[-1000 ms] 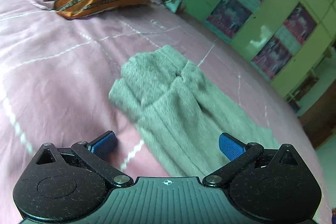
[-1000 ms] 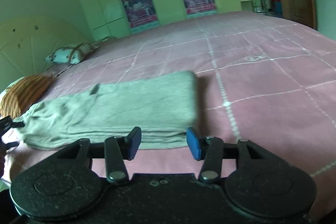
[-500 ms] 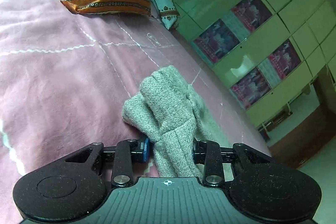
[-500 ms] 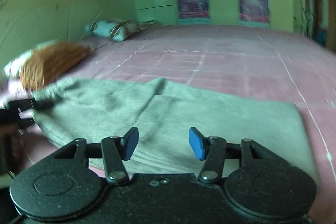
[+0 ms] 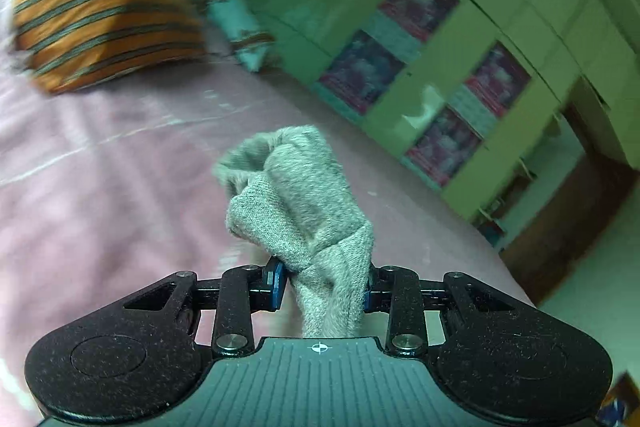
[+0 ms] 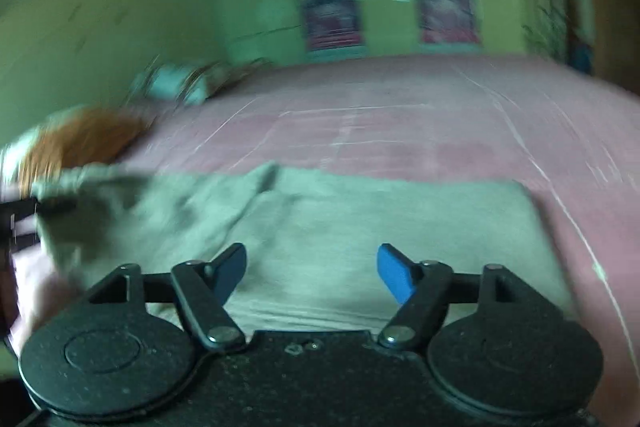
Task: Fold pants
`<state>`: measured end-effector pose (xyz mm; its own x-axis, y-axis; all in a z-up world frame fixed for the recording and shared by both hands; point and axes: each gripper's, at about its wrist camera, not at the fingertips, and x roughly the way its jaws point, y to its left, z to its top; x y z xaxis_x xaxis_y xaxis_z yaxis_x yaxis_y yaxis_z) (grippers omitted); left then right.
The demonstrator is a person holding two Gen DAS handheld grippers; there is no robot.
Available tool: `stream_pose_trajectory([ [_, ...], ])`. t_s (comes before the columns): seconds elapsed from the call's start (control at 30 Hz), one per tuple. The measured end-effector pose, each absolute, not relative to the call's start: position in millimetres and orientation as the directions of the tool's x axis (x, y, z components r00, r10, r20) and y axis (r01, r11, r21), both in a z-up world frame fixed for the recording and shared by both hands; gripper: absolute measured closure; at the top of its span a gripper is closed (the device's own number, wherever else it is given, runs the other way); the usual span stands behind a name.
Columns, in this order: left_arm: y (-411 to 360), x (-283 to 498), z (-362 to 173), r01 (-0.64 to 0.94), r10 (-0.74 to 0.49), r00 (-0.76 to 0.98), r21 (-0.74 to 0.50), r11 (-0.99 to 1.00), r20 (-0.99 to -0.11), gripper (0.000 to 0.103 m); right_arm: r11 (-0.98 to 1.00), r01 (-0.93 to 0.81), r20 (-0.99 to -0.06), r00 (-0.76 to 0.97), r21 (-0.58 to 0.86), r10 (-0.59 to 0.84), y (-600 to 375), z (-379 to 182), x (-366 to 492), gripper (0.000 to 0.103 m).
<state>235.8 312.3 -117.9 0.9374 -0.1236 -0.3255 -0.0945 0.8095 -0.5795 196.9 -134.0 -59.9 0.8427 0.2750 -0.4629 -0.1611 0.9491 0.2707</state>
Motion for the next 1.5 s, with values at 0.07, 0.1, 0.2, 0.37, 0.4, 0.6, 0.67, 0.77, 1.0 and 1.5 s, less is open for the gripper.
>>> stream_pose_trajectory([
  [0.07, 281.2, 245.7, -100.6, -0.038, -0.162, 0.933, -0.534, 0.845, -0.323, 0.069, 0.942, -0.095, -0.441, 0.865, 0.322, 0.238, -165.0, -54.1, 192.5, 0.04],
  [0.1, 262.9, 249.9, -93.1, -0.008, -0.184, 0.928, -0.51, 0.86, -0.325, 0.069, 0.934, -0.069, -0.435, 0.871, 0.35, 0.227, -180.6, -51.7, 190.8, 0.04],
  [0.2, 195.3, 264.0, -75.4, 0.097, -0.268, 0.904, -0.45, 0.888, -0.333, 0.069, 0.91, -0.009, -0.423, 0.884, 0.413, 0.201, -221.3, -47.8, 185.8, 0.04],
  [0.37, 67.0, 268.7, -68.2, 0.293, -0.448, 0.824, -0.416, 0.861, -0.347, 0.069, 0.862, 0.079, -0.411, 0.898, 0.501, 0.157, -277.9, -52.0, 168.9, 0.039],
  [0.4, 40.0, 266.5, -69.0, 0.336, -0.485, 0.799, -0.405, 0.85, -0.356, 0.069, 0.853, 0.092, -0.409, 0.9, 0.513, 0.15, -285.5, -55.0, 167.3, 0.039],
  [0.6, -63.4, 241.1, -90.9, 0.437, -0.559, 0.672, -0.349, 0.829, -0.486, 0.02, 0.779, 0.149, -0.415, 0.897, 0.609, 0.153, -321.0, -70.6, 164.4, 0.038],
  [0.67, -44.7, 230.0, -85.2, 0.382, -0.546, 0.703, -0.406, 0.83, -0.456, 0.02, 0.754, 0.118, -0.39, 0.9, 0.646, 0.193, -323.7, -70.2, 163.5, 0.038],
  [0.77, -9.3, 206.5, -74.8, 0.32, -0.481, 0.765, -0.395, 0.861, -0.429, 0.02, 0.727, 0.056, -0.367, 0.888, 0.685, 0.277, -315.1, -71.1, 169.8, 0.038],
  [1.0, 78.0, 166.5, -80.8, 0.171, -0.295, 0.823, -0.285, 0.943, -0.485, 0.021, 0.638, 0.031, -0.4, 0.802, 0.769, 0.444, -275.6, -87.3, 190.7, 0.039],
  [1.5, 106.3, 171.5, -112.3, 0.098, -0.149, 0.804, -0.12, 0.988, -0.575, 0.021, 0.618, 0.148, -0.493, 0.754, 0.772, 0.435, -235.9, -96.1, 211.9, 0.048],
])
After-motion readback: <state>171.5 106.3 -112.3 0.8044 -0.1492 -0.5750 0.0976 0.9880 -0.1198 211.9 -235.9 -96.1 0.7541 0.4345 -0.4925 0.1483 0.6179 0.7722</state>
